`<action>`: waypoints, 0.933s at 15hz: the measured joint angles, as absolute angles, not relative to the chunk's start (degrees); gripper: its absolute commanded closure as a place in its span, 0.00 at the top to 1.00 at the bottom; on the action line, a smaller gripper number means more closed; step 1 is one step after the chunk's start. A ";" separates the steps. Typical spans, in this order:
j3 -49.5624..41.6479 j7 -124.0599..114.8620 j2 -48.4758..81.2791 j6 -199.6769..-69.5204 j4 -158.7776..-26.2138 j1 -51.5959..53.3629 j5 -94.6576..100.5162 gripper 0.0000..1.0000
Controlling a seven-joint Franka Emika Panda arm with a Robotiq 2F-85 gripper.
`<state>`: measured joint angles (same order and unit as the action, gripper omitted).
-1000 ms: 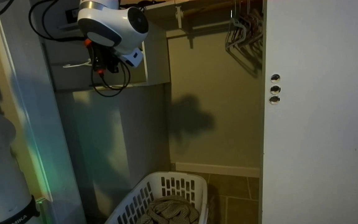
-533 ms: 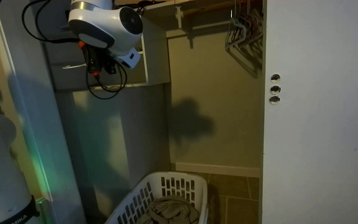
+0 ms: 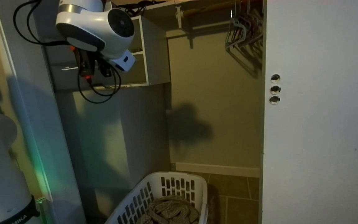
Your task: Move the white hanger to the bottom shelf
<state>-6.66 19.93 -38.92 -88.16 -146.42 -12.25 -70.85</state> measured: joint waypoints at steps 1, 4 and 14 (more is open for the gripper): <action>-6.66 19.65 -39.67 -88.60 -147.06 -12.49 -70.87 0.02; -6.58 18.32 -41.64 -90.38 -148.66 -13.12 -70.87 0.02; -6.37 15.55 -43.96 -92.01 -149.99 -13.99 -70.83 0.08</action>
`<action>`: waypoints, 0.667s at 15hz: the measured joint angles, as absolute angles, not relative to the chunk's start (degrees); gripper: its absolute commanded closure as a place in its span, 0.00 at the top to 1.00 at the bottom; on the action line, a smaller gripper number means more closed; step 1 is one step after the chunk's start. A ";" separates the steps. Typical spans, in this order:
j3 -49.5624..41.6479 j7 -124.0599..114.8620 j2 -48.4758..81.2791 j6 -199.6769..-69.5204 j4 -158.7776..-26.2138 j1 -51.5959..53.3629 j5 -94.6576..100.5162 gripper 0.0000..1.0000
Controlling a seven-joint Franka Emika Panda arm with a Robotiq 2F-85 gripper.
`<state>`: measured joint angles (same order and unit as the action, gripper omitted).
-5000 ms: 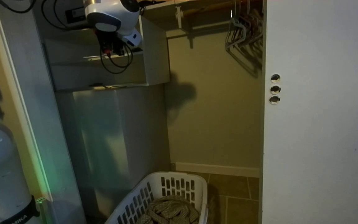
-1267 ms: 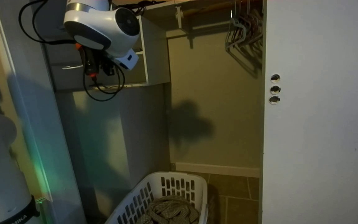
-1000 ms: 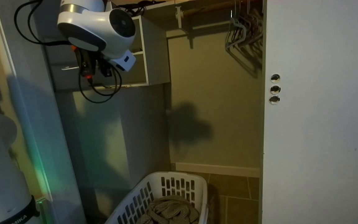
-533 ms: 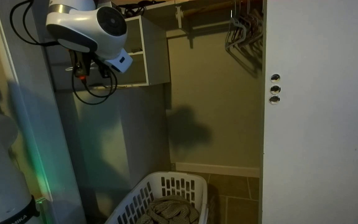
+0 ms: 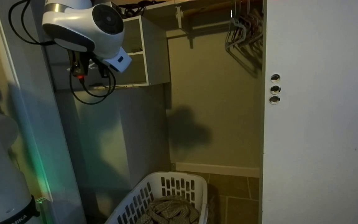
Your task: Move the white hanger to the bottom shelf
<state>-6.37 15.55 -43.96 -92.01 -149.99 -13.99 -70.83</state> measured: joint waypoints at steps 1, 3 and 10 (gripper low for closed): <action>-6.36 15.55 -43.96 -92.03 -149.99 -14.00 -70.83 0.08; -6.35 15.55 -43.96 -92.05 -149.99 -14.00 -70.83 0.02; -9.67 15.76 -43.04 -89.55 -148.41 -14.30 -65.77 0.02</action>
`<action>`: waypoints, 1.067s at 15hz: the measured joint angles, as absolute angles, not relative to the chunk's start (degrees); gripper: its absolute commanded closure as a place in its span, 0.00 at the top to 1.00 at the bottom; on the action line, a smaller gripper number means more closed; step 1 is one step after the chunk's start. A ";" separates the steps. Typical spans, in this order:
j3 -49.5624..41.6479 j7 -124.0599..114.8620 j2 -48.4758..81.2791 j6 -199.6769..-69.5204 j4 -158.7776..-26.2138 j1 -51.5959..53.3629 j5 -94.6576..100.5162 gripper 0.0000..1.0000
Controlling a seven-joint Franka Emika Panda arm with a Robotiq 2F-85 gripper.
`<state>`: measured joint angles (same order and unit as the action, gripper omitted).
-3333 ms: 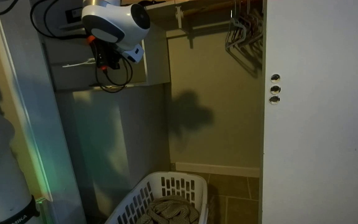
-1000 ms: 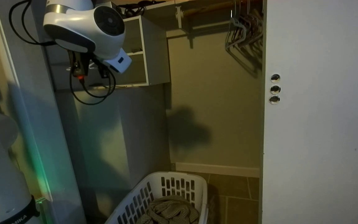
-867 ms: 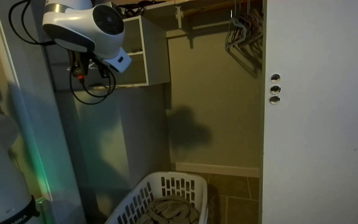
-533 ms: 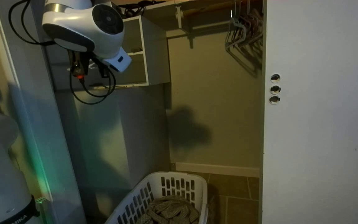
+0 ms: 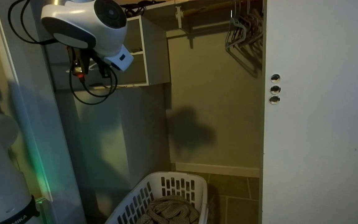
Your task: Move the white hanger to the bottom shelf
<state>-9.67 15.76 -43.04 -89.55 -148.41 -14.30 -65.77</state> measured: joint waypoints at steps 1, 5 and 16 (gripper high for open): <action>-10.80 15.87 -42.54 -88.91 -147.91 -14.41 -65.01 0.02; -14.31 16.02 -39.74 -86.59 -145.48 -14.98 -63.33 0.02; -16.04 17.42 -33.25 -80.68 -140.91 -15.64 -58.28 0.02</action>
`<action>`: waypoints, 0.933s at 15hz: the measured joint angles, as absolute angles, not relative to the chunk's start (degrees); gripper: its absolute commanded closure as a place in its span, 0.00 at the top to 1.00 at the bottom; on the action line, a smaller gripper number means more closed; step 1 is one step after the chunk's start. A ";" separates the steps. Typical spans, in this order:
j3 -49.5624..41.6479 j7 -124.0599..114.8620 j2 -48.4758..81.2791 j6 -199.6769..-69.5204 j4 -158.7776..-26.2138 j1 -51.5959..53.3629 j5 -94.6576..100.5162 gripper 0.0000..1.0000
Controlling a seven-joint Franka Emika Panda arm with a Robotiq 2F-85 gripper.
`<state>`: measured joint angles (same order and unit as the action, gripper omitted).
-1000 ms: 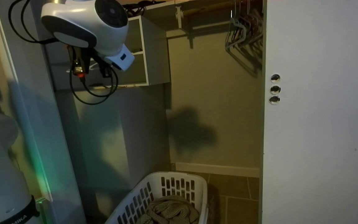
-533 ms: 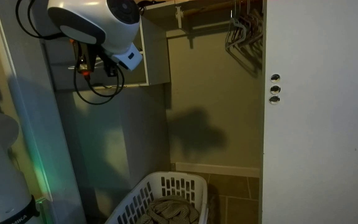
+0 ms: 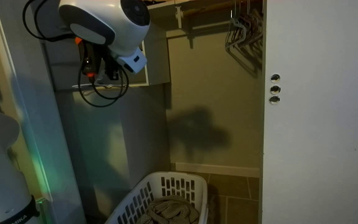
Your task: Move the white hanger to the bottom shelf
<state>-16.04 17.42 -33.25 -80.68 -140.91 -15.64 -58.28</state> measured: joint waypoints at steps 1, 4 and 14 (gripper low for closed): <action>-16.04 18.15 -33.23 -80.68 -140.75 -15.62 -58.59 0.02; -16.05 20.41 -33.23 -80.68 -140.69 -15.61 -60.32 0.02; -18.02 24.08 -31.60 -79.33 -140.69 -15.63 -65.41 0.02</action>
<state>-18.02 24.08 -31.60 -79.33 -140.69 -15.63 -65.41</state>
